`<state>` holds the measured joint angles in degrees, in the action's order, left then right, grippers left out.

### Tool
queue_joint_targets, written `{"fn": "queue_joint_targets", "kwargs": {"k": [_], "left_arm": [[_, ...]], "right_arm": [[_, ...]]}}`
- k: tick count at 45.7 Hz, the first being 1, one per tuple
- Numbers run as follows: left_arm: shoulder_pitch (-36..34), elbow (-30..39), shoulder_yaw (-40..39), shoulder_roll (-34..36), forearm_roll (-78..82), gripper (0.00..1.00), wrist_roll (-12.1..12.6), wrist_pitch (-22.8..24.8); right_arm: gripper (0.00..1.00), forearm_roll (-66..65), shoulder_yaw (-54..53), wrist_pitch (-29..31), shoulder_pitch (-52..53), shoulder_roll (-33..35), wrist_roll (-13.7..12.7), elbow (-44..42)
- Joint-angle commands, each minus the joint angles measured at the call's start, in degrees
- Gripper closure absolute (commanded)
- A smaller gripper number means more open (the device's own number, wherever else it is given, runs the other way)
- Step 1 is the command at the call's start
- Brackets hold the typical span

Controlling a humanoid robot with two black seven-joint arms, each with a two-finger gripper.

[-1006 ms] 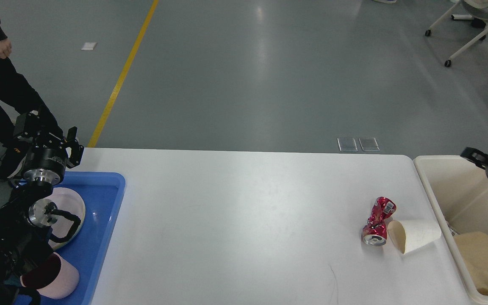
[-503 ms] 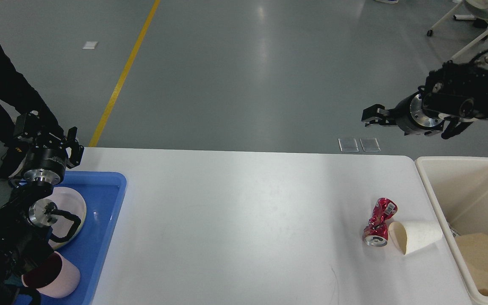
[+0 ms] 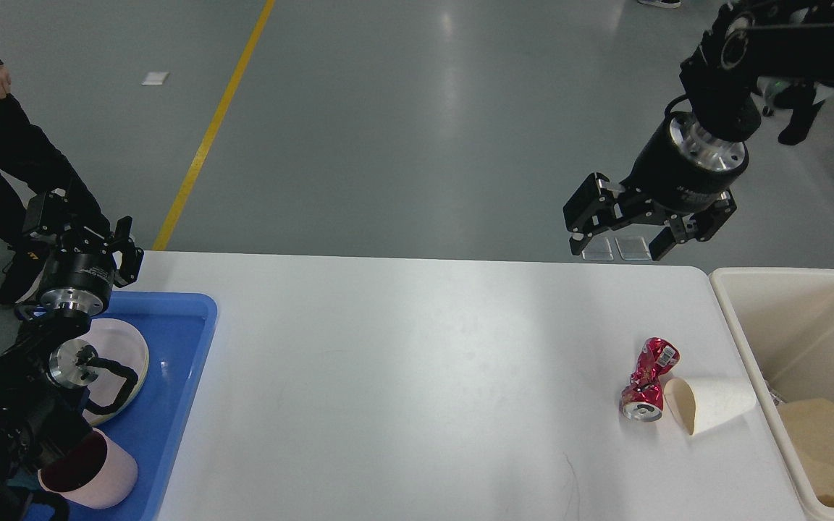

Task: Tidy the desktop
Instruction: 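Lower the right gripper onto the red can and grasp it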

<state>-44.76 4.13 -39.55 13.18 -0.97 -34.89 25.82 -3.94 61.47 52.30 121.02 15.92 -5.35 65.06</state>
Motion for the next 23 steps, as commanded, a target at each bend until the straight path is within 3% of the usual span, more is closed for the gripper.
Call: {"fn": "queue_joint_targets", "kwargs": {"k": [1, 10, 23], "left_arm": [[0.02, 0.0, 0.0, 0.0, 0.0, 0.04, 0.0, 0.02], [0.02, 0.0, 0.0, 0.0, 0.0, 0.04, 0.0, 0.02], [0.02, 0.0, 0.0, 0.0, 0.0, 0.04, 0.0, 0.02]], "right_arm": [[0.0, 0.07, -0.04, -5.18, -11.05, -0.01, -0.01, -4.67], [0.0, 0.16, 0.14, -15.55, -30.39, -0.89, -0.1, -15.49], [0.0, 0.07, 0.14, -28.83, -42.53, -1.42, -0.1, -21.82]]}}
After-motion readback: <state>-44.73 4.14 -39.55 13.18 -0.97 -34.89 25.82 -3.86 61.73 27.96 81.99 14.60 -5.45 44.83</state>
